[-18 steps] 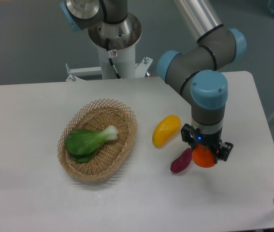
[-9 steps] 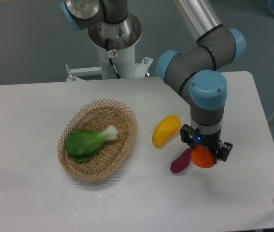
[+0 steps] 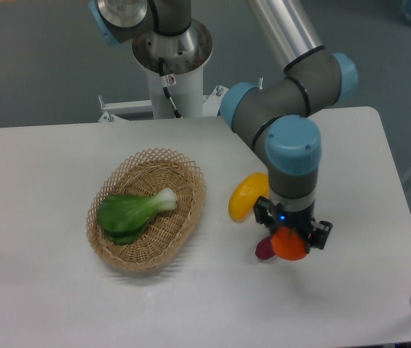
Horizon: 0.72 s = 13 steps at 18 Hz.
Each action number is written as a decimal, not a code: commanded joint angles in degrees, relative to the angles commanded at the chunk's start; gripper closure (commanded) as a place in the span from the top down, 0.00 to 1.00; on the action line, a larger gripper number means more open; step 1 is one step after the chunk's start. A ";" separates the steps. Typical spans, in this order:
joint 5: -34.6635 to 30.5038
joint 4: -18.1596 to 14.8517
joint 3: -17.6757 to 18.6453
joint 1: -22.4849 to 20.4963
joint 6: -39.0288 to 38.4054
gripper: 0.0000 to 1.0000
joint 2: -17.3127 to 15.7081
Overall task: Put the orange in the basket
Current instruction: 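Lift the orange and carry it over the wicker basket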
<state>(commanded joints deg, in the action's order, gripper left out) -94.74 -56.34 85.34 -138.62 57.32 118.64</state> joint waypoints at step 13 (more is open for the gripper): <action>0.78 0.88 2.64 9.33 -12.39 0.68 -0.78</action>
<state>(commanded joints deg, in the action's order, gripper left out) -93.96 -55.46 87.98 -129.30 44.93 117.86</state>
